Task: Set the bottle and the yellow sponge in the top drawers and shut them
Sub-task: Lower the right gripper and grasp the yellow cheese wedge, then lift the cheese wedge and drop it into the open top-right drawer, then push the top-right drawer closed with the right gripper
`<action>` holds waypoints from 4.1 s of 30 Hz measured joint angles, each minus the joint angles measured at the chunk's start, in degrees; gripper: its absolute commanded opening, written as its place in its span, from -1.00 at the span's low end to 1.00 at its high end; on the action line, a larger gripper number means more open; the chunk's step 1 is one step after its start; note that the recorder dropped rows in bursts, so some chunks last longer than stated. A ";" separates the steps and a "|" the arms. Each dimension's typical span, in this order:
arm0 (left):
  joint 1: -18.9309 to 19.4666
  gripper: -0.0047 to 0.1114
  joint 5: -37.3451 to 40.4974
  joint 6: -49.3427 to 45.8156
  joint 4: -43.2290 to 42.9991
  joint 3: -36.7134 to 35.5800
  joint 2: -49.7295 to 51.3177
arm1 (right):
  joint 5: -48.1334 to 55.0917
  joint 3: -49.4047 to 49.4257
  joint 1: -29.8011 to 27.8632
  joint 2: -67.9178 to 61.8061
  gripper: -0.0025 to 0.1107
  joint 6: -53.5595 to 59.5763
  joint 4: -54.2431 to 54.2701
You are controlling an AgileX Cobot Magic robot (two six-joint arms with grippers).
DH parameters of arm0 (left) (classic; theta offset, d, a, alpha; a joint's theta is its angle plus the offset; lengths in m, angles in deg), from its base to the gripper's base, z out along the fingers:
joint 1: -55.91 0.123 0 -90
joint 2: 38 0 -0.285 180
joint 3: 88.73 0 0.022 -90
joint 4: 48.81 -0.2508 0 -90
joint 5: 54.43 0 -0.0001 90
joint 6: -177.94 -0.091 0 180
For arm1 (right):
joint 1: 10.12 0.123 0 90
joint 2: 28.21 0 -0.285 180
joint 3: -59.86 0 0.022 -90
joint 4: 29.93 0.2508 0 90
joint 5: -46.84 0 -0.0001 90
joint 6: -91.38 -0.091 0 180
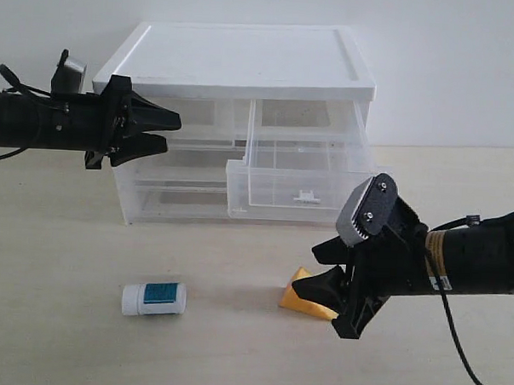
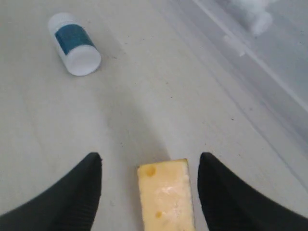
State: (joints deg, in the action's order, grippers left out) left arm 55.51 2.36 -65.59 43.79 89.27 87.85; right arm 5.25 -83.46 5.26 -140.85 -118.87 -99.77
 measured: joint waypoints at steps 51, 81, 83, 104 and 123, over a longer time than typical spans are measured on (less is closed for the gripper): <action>-0.13 0.00 -0.78 -0.04 -0.54 0.02 -0.10 | -23.75 -0.12 0.65 4.17 -0.96 -30.43 -23.38; -0.13 0.00 -0.78 -1.58 -0.54 0.02 -0.10 | 6.35 -15.08 -2.06 11.36 0.12 -52.99 9.19; -0.13 0.00 -0.78 -1.67 -0.54 0.02 -0.10 | 3.82 -15.17 -2.06 11.36 -0.04 -54.10 9.64; -0.13 0.00 -0.45 -2.04 -0.54 0.02 -0.10 | -25.27 -15.07 -2.14 11.36 -0.89 -74.69 -27.30; -0.13 0.00 -0.33 -2.04 -0.31 0.02 -0.10 | 0.96 -12.80 -1.92 11.36 -0.89 -65.05 -16.49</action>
State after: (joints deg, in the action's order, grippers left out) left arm 55.39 2.03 -67.63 43.48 89.29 87.75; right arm 6.21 -96.27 3.35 -129.50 -183.92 -116.26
